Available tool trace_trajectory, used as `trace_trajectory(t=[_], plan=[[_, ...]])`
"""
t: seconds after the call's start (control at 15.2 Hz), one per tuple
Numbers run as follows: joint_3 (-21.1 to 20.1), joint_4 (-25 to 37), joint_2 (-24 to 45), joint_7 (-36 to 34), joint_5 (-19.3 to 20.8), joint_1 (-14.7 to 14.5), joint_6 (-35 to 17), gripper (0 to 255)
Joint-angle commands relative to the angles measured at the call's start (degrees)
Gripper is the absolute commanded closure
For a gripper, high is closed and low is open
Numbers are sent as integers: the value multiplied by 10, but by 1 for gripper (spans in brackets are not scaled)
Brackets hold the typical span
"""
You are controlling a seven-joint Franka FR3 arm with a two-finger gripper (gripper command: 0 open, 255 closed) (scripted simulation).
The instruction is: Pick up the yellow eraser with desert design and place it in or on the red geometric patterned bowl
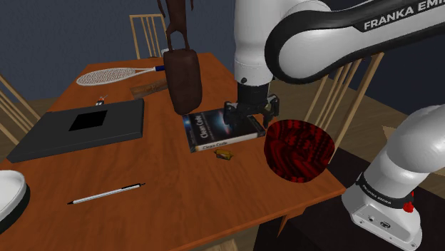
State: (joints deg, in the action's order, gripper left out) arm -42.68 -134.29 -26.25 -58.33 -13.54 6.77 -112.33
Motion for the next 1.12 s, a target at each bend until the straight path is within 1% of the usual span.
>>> trace_trajectory(t=[0.0,0.13,0.2,0.33,0.4,0.66,0.86,1.06], plan=[[-45,17,46,-56,16,20,-30,0],[-89,40,99,-113,48,46,-54,0],[-113,53,130,-146,70,60,-65,0],[-158,81,203,-224,135,86,-82,0],[-156,82,204,-225,136,84,-82,0],[-162,64,228,-243,161,86,-112,0],[-166,50,254,-263,188,89,-138,0],[-165,50,254,-263,188,88,-139,0]])
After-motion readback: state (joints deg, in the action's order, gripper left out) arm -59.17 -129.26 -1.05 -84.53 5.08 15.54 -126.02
